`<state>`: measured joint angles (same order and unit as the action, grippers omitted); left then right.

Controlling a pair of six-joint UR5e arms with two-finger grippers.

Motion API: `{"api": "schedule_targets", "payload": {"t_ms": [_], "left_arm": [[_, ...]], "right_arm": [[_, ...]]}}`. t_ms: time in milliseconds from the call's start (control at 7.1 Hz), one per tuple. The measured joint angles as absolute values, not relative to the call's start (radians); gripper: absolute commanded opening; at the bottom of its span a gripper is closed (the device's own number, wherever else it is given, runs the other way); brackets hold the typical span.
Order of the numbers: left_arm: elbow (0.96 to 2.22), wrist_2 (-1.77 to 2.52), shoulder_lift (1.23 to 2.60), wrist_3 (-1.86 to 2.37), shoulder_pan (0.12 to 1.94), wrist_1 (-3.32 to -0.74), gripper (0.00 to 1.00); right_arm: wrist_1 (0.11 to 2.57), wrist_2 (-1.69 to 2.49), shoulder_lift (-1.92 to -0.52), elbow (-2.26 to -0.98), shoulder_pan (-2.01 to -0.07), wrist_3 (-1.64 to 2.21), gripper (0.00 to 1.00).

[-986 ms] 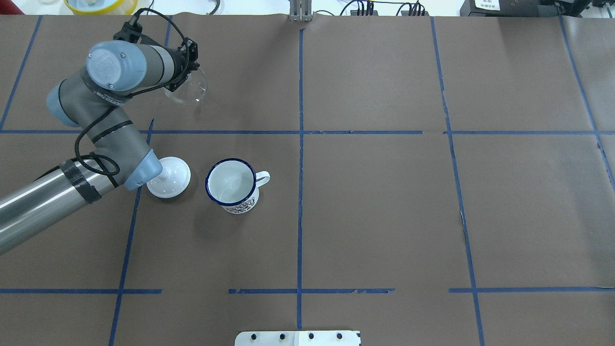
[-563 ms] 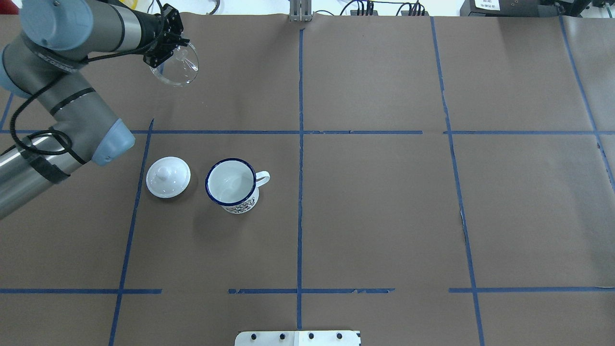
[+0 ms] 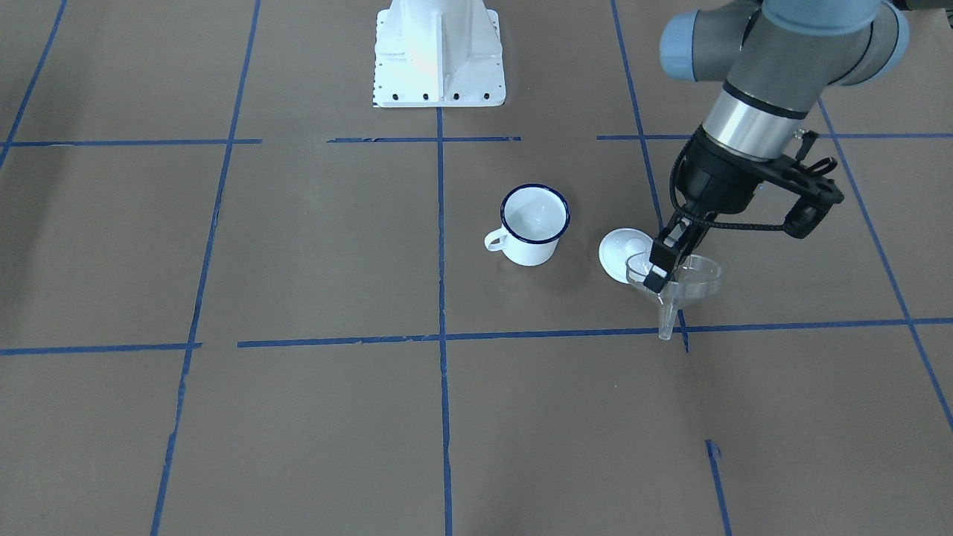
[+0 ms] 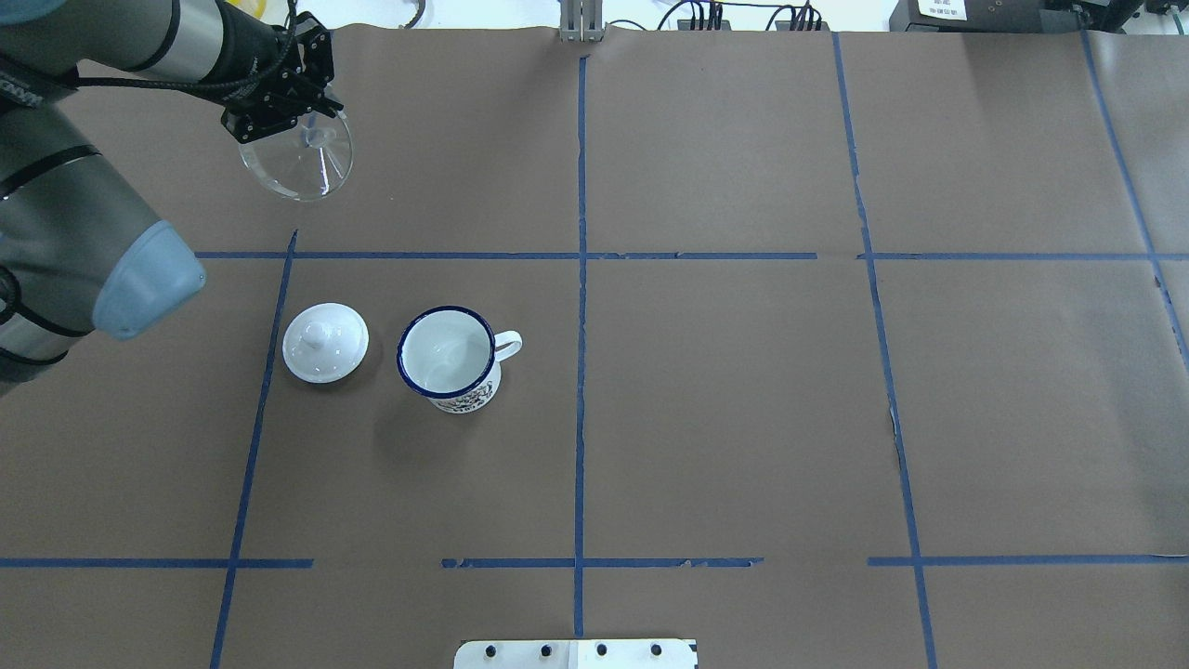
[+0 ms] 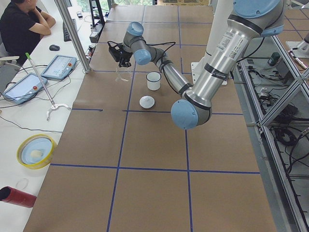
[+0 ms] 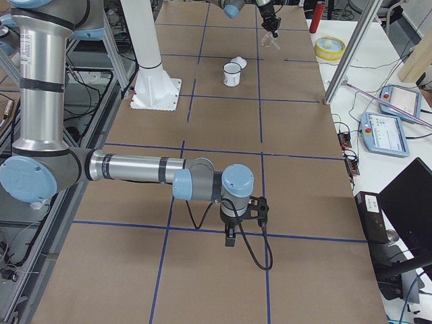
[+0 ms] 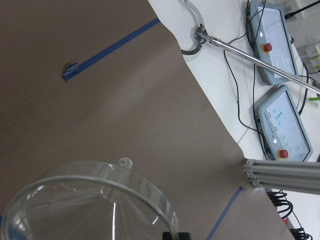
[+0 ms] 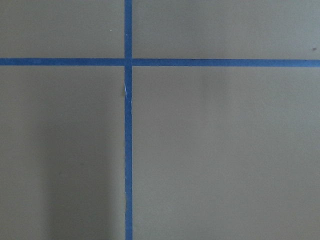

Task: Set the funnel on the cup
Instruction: 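Carry the funnel with the left gripper to above the open mug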

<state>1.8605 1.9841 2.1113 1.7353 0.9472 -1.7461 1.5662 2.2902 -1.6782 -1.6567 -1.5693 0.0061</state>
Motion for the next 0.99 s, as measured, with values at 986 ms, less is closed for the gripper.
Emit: {"api": "schedule_targets", "payload": {"t_ms": [986], "left_arm": [[1.938,1.991,2.284,1.533,0.613,-1.292,0.0]], "right_arm": [[1.566,2.29,-1.678,-1.657,-1.569,0.006,1.0]]}}
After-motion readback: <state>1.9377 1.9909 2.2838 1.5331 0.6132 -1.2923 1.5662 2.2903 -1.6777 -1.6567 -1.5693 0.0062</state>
